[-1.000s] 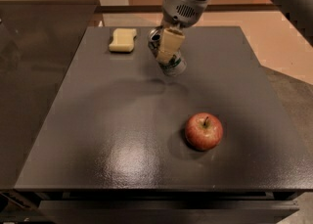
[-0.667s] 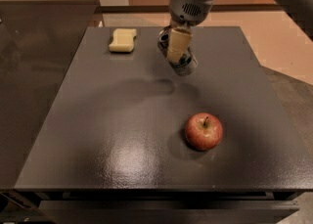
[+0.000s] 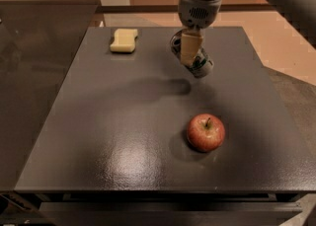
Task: Knock 7up can over
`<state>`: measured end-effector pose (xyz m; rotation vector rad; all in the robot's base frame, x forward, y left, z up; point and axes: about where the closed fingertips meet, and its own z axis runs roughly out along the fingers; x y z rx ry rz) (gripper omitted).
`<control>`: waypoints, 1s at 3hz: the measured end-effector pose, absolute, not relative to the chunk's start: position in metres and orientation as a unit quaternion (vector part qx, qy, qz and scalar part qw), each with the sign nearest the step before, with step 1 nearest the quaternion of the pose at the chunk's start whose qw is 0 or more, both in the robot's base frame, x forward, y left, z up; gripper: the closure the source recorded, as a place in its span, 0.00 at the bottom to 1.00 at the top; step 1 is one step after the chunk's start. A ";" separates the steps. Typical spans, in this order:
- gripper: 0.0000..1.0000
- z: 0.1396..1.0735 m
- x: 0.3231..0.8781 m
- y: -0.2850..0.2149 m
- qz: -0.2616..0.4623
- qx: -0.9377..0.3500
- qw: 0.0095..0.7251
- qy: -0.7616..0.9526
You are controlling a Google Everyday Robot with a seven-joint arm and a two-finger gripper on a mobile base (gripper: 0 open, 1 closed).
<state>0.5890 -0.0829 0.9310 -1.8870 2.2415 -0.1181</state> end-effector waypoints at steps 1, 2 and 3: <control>0.36 0.914 0.590 -0.089 -0.052 -0.643 0.075 0.760; 0.12 0.895 0.588 -0.085 -0.057 -0.654 0.049 0.753; 0.00 0.880 0.588 -0.078 -0.065 -0.665 0.029 0.744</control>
Offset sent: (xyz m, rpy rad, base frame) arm -0.0117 -0.0030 -0.0587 -0.1715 0.1401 0.0469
